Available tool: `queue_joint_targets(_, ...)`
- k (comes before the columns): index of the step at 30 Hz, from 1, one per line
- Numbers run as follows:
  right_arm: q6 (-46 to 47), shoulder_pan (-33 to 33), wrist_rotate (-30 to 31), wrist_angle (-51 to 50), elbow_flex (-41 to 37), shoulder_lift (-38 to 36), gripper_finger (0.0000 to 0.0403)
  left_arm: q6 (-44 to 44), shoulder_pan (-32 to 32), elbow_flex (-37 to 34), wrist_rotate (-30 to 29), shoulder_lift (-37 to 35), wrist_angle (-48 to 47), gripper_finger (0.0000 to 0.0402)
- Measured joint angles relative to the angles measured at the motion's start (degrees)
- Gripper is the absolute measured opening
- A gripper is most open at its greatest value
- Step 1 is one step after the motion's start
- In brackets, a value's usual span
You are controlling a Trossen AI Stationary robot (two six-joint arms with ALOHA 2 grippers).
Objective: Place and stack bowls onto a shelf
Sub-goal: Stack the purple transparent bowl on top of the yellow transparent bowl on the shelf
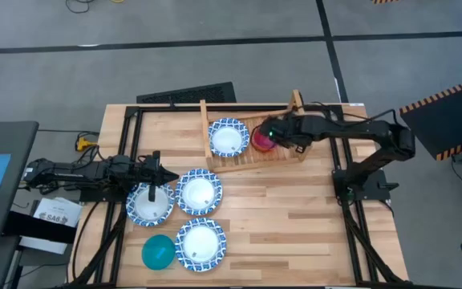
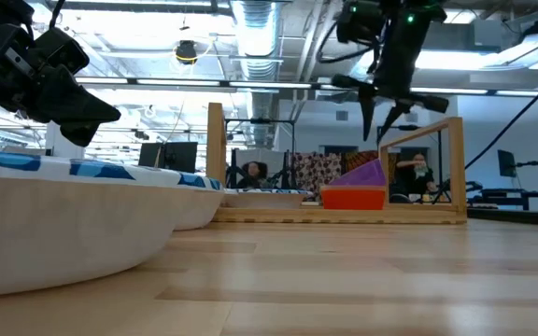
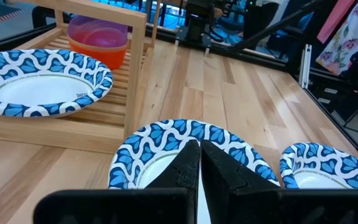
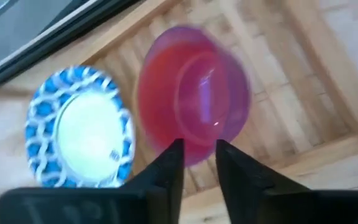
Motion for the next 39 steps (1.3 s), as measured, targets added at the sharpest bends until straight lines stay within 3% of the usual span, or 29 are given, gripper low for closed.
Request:
queue_joint_targets(5,-1.6,9.8,6.5,2.3,0.0,0.8,0.0019,0.0,0.0,0.0,0.0,0.0,0.0,0.0)
queue_joint_targets(9,4.2,17.1,12.2,-0.7,-1.1,0.5,0.0019,0.0,0.0,0.0,0.0,0.0,0.0,0.0)
queue_joint_targets(13,14.9,19.7,15.1,-6.0,-4.2,0.5,0.0017,0.0,0.0,0.0,0.0,0.0,0.0,0.0)
queue_joint_targets(22,12.9,13.8,22.7,-3.4,-6.1,0.7,0.0017,0.0,0.0,0.0,0.0,0.0,0.0,0.0)
queue_joint_targets(30,2.5,7.1,22.8,0.2,-6.1,0.7,0.0017,0.0,0.0,0.0,0.0,0.0,0.0,0.0)
queue_joint_targets(39,-2.7,3.4,21.4,3.7,-7.6,0.6,0.0017,0.0,0.0,0.0,0.0,0.0,0.0,0.0)
